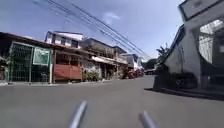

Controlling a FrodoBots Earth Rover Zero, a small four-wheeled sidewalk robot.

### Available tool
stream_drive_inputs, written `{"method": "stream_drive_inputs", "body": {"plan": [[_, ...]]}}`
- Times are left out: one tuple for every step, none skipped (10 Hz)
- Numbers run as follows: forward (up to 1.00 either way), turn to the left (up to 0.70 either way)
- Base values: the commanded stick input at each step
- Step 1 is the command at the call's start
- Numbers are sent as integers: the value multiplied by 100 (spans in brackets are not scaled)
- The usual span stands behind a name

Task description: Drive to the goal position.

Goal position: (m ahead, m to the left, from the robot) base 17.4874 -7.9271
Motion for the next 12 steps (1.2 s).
{"method": "stream_drive_inputs", "body": {"plan": [[100, -34], [100, -18], [100, -5], [100, -4], [100, -10], [100, -23], [100, -40], [100, -40], [100, -40], [100, -40], [100, -24], [100, -6]]}}
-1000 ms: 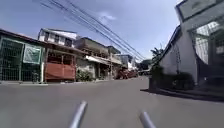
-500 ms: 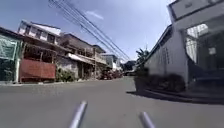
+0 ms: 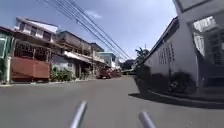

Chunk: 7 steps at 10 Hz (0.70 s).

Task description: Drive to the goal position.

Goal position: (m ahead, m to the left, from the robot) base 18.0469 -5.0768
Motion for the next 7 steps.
{"method": "stream_drive_inputs", "body": {"plan": [[100, -3], [100, -2], [100, -10], [100, -33], [100, -40], [100, -40], [100, -40]]}}
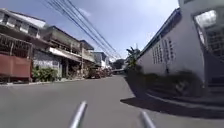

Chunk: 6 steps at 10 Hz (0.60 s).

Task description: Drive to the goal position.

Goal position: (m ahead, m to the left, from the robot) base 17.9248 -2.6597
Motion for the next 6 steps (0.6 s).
{"method": "stream_drive_inputs", "body": {"plan": [[100, -40], [100, -27], [100, -6], [100, 0], [100, 0], [100, 0]]}}
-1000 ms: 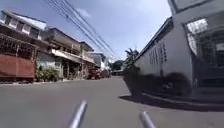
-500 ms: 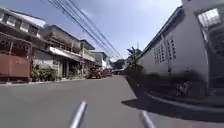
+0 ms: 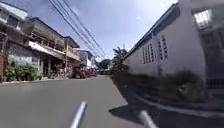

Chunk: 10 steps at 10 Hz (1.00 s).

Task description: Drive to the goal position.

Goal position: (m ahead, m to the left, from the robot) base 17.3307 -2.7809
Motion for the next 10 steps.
{"method": "stream_drive_inputs", "body": {"plan": [[100, 0], [100, 0], [100, 0], [100, 0], [100, 0], [89, 0], [89, 0], [95, 0], [100, 0], [100, 0]]}}
